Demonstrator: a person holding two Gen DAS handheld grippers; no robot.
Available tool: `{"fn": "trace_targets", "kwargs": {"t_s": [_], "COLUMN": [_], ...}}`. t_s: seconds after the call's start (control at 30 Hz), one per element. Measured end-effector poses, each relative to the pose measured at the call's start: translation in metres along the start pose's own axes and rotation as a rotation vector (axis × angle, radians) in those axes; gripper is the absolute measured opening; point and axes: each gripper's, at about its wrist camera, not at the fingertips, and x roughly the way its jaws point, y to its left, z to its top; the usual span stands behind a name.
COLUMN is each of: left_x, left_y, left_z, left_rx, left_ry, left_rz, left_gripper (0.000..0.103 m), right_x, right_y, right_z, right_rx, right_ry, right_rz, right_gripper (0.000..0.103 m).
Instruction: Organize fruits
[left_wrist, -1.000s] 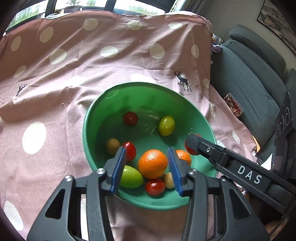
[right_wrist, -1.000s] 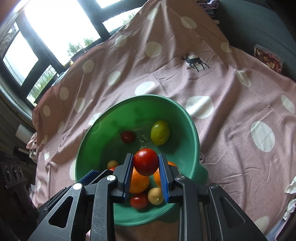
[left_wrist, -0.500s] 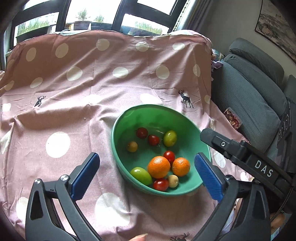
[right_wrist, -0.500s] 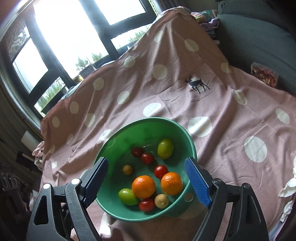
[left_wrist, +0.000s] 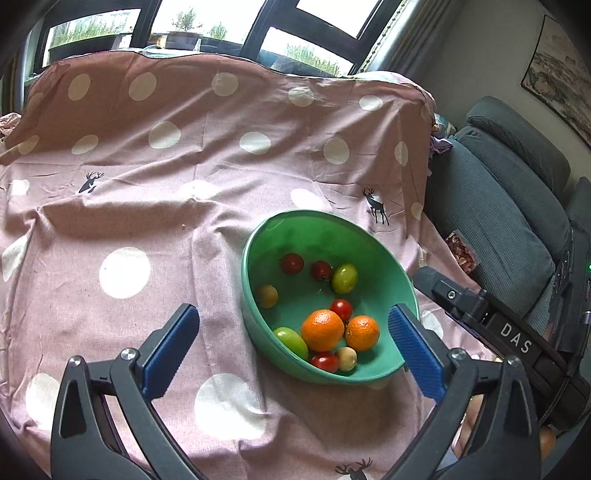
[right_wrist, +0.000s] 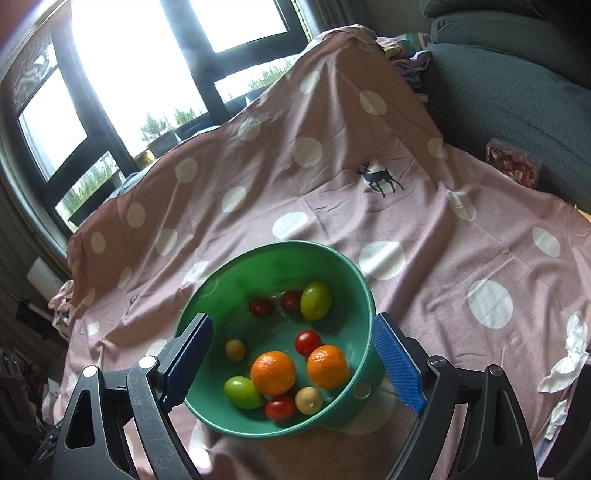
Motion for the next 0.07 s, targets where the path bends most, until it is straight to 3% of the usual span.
{"fn": "trace_targets", "kwargs": {"t_s": [0.07], "left_x": [-0.0007], "left_y": [0.0022], "left_z": [-0.0006], "left_rx": [-0.007], "left_ry": [0.004], "left_rz": [0.000], "left_gripper": [0.102], "right_x": [0.0000], "right_y": [0.0004], "right_z": [-0.0004], "right_rx": [0.000], "right_ry": [-0.001], "right_rz": [0.001], "right_gripper": [0.087]}}
